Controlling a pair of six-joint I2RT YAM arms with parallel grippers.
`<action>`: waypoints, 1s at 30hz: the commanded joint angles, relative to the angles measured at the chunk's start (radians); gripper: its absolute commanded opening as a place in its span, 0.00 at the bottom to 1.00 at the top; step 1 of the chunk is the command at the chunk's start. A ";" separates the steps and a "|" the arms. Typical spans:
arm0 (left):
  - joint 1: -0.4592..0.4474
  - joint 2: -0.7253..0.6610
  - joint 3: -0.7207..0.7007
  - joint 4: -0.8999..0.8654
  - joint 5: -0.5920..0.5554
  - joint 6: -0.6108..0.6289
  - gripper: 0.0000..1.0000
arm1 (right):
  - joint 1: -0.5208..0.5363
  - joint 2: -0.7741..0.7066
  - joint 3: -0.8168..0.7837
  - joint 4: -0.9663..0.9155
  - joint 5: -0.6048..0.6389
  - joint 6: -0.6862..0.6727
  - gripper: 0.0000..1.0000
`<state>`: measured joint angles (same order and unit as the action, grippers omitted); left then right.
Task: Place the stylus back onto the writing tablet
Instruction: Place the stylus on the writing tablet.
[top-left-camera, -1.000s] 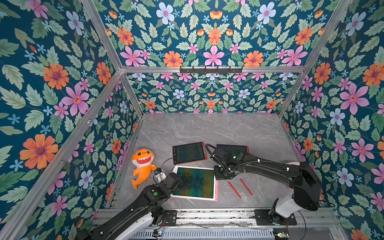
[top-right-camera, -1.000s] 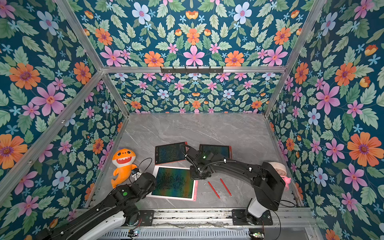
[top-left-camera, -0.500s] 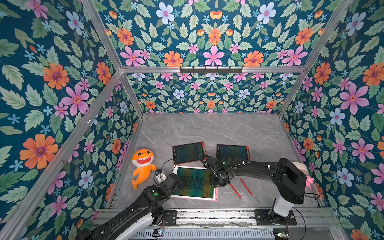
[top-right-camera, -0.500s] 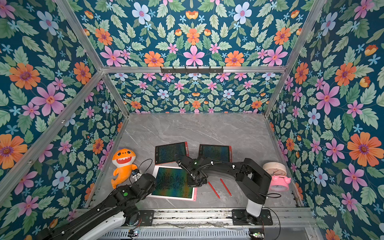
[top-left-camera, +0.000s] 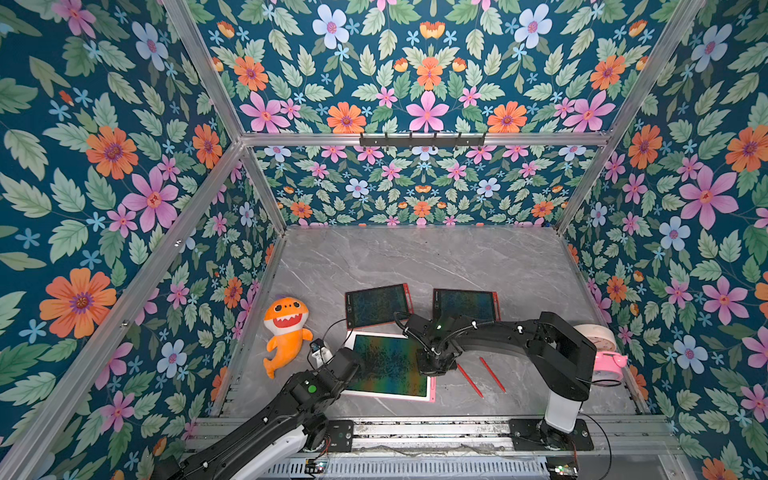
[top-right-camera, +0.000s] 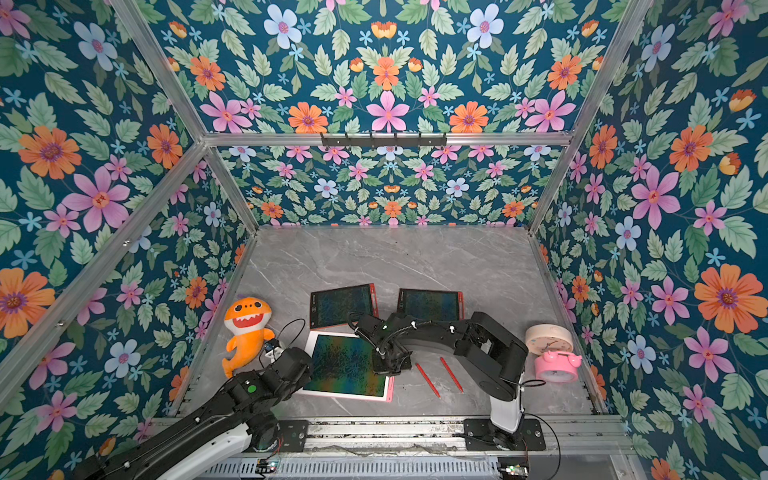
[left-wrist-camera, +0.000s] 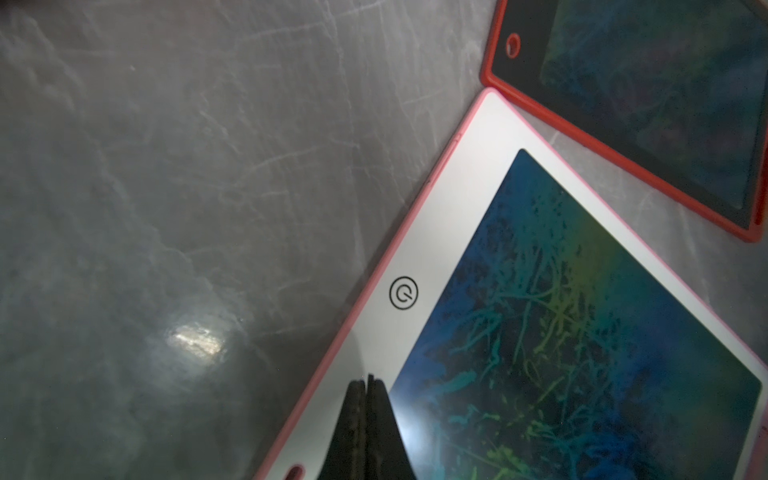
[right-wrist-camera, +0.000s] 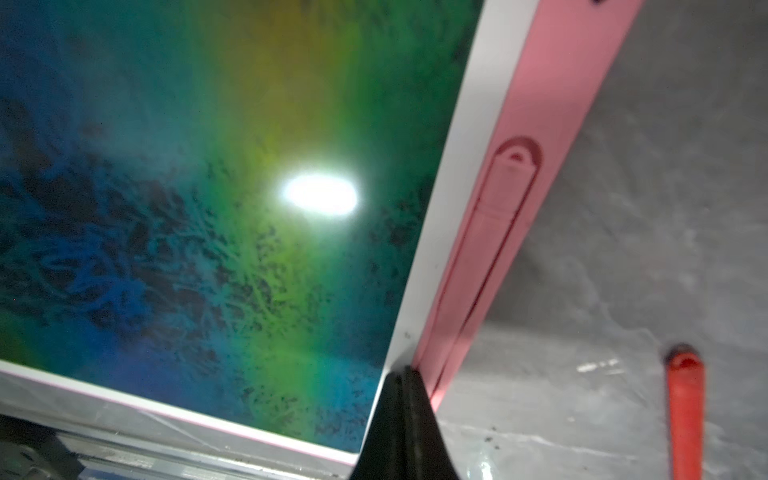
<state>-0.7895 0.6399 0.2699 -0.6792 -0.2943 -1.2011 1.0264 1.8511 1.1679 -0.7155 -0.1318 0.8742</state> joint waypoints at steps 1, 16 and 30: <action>0.001 0.003 -0.001 0.008 -0.007 0.003 0.00 | 0.001 0.031 -0.032 0.004 0.013 0.023 0.05; 0.001 0.024 0.010 0.025 -0.007 0.007 0.00 | 0.003 -0.154 -0.087 0.051 0.003 0.004 0.08; 0.000 0.053 0.020 0.032 -0.003 0.020 0.00 | 0.007 -0.062 -0.070 0.030 0.000 0.010 0.09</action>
<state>-0.7895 0.6975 0.2867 -0.6434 -0.2867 -1.1934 1.0325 1.7748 1.0946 -0.6613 -0.1387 0.8680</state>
